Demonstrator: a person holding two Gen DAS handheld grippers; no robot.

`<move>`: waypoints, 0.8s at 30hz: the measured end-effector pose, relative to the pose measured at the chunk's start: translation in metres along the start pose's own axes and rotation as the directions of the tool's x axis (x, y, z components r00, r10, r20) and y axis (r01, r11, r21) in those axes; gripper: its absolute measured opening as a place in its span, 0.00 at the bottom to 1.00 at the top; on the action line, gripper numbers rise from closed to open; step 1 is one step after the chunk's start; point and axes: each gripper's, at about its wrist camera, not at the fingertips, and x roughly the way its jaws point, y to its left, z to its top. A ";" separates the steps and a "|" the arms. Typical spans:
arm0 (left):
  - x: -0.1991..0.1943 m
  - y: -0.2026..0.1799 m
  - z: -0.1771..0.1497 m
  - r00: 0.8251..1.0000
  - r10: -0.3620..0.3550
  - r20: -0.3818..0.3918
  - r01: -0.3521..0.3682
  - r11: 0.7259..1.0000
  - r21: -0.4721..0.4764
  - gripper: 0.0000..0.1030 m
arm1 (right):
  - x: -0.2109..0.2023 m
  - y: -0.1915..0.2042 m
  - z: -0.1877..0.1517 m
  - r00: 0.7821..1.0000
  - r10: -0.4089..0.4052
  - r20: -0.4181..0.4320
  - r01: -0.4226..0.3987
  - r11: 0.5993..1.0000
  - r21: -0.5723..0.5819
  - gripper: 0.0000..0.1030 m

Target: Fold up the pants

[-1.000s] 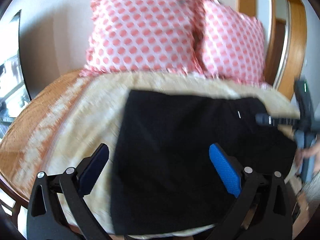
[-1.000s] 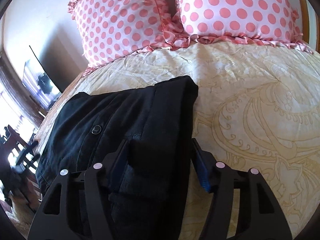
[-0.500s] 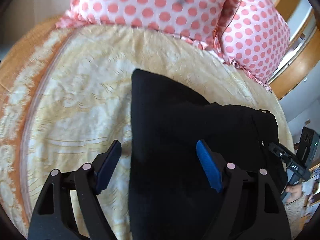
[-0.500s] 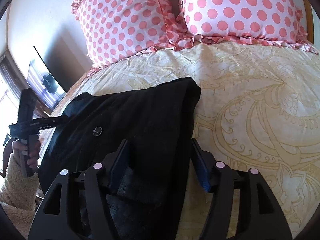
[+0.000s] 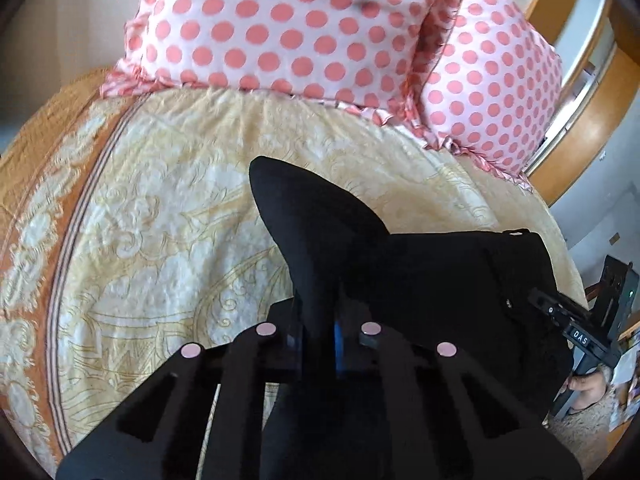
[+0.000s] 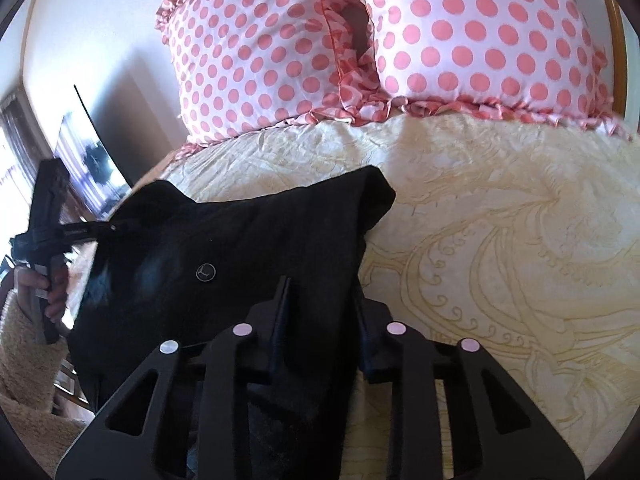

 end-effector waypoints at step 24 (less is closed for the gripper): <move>-0.011 -0.019 0.036 0.992 0.045 0.119 -0.053 0.997 0.063 0.08 | 0.003 0.013 0.042 0.997 0.005 0.072 0.001 0.996 -0.094 0.16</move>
